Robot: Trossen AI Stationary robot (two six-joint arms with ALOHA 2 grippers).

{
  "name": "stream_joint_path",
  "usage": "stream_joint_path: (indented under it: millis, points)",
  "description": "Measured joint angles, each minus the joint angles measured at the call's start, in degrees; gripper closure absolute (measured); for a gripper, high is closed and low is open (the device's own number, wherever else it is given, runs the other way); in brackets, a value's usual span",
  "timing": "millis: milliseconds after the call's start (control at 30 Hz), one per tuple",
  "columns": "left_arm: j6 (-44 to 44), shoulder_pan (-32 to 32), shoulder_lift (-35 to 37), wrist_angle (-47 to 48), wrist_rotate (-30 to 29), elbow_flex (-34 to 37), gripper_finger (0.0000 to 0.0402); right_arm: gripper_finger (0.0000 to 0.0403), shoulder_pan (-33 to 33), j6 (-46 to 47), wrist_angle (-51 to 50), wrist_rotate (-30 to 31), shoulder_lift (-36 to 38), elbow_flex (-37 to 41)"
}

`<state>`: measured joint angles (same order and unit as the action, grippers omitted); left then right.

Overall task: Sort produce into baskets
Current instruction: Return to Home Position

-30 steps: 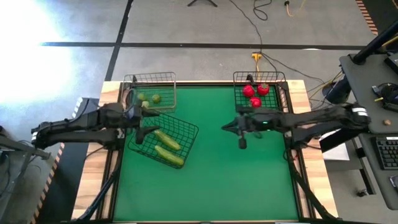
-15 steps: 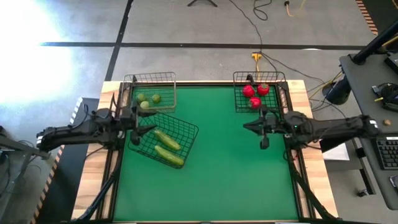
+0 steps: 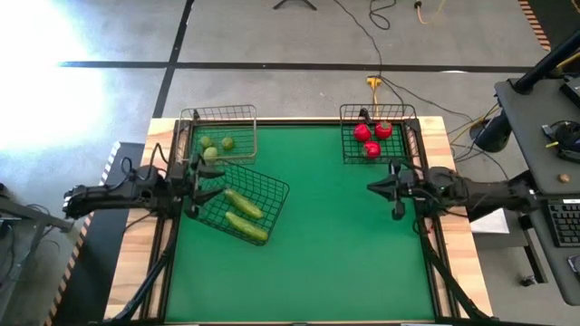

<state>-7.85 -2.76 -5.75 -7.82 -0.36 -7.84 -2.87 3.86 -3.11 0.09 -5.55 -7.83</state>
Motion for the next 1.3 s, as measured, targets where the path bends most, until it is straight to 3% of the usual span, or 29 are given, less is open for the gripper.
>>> stream_joint_path:
  millis: [200,500,667,867,1300]
  points:
    - [-0.3,3.6,1.4,-7.0,-6.1,7.3,0.0169,0.039,0.0,0.0,-1.4,0.0,5.5,3.6]
    - [-1.0,4.2,1.6,-5.7,-6.0,7.2,0.0169,0.039,0.0,1.3,-3.4,-0.1,5.5,4.2]
    - [-1.9,4.2,1.0,-5.7,-6.2,7.2,0.0169,0.039,2.6,3.7,2.6,-3.2,4.4,6.5]
    - [-3.0,4.2,-0.2,-5.7,-6.1,7.2,0.0169,0.039,6.6,-0.8,4.5,-2.0,3.6,7.1]
    - [-1.1,4.2,-0.5,-2.9,-4.6,7.3,0.0169,0.039,6.6,0.1,4.0,-1.4,3.5,7.1]
